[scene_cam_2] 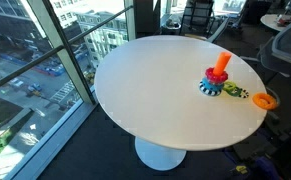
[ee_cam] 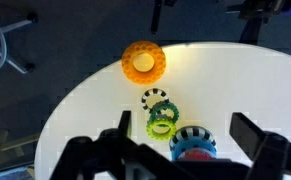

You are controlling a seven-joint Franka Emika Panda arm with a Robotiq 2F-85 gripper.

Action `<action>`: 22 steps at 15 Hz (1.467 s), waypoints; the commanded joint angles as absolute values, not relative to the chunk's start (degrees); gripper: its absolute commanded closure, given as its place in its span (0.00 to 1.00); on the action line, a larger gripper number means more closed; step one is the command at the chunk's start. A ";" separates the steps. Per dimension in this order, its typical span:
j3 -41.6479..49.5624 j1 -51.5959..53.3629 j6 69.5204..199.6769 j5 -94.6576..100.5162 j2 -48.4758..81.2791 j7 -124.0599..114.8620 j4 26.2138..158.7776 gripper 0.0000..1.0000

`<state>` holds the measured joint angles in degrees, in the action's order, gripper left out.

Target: Put the orange ring on the ring holder

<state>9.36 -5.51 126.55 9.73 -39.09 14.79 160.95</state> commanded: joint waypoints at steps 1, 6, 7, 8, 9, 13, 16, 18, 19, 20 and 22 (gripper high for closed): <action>9.18 -5.64 126.39 9.57 -39.11 14.87 160.86 0.00; 9.18 -5.64 126.39 9.57 -39.02 14.87 160.83 0.00; 9.18 -5.64 126.39 9.57 -39.02 14.87 160.83 0.00; 9.18 -5.64 126.39 9.57 -39.01 14.87 160.83 0.00; 9.18 -5.64 126.39 9.57 -39.01 14.87 160.82 0.00; 9.27 -5.51 126.63 9.17 -37.15 14.49 159.14 0.00; 9.33 -5.07 126.88 8.53 -34.96 14.39 157.57 0.00; 9.37 -4.48 127.05 7.71 -33.08 14.47 156.49 0.00; 9.44 -3.97 127.13 6.97 -31.82 14.73 155.91 0.00; 9.37 -3.61 127.41 6.33 -30.63 14.72 155.44 0.00; 9.33 -2.58 127.82 4.71 -27.97 15.03 154.25 0.00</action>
<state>9.35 -4.01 127.16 7.11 -32.93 14.73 157.46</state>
